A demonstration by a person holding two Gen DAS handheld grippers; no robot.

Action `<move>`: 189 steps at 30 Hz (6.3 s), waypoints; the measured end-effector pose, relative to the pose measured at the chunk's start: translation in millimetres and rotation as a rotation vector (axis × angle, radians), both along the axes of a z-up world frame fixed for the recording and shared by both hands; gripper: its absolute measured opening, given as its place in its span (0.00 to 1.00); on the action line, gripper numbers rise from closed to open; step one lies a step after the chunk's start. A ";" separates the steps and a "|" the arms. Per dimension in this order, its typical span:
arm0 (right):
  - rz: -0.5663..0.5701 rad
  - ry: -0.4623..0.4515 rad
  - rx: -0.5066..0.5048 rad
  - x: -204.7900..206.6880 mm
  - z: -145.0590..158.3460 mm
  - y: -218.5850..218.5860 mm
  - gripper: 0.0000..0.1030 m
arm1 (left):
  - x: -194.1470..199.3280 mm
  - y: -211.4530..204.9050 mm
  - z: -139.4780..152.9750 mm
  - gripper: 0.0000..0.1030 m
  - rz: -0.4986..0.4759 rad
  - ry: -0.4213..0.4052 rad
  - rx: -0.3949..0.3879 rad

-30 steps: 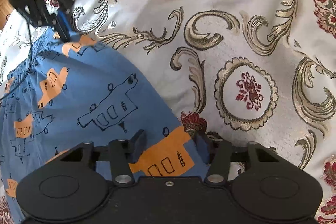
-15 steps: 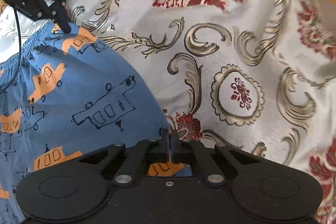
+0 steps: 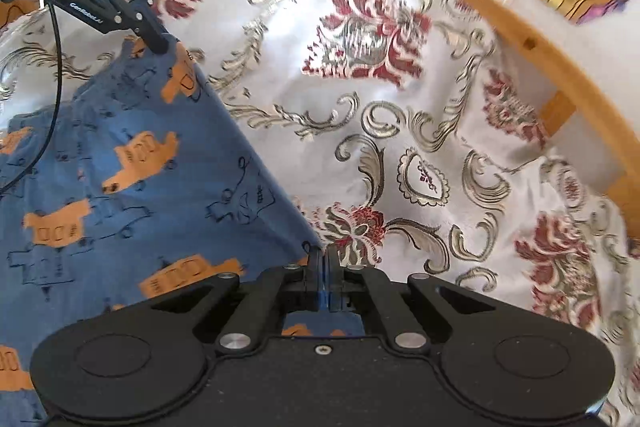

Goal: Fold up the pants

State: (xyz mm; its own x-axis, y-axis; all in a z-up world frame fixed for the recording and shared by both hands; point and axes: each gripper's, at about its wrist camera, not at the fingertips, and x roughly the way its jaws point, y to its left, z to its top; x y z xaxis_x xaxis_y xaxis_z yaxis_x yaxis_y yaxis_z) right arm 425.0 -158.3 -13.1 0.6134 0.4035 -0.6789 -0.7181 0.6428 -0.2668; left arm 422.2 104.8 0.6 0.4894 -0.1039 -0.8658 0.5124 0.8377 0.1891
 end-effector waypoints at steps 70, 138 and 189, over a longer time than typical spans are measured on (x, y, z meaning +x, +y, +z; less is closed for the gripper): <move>-0.216 -0.384 -0.390 -368.9 -129.4 105.8 0.00 | -324.2 -2.3 -93.7 0.01 -0.702 -0.439 0.441; -0.629 0.182 0.547 -269.2 -55.5 -182.4 0.73 | -345.8 -249.9 -95.2 0.03 -0.148 -0.229 0.034; -1.165 -0.095 0.577 -330.4 -19.1 -217.5 0.00 | -316.3 -206.3 -58.0 0.02 -0.229 -0.062 -0.274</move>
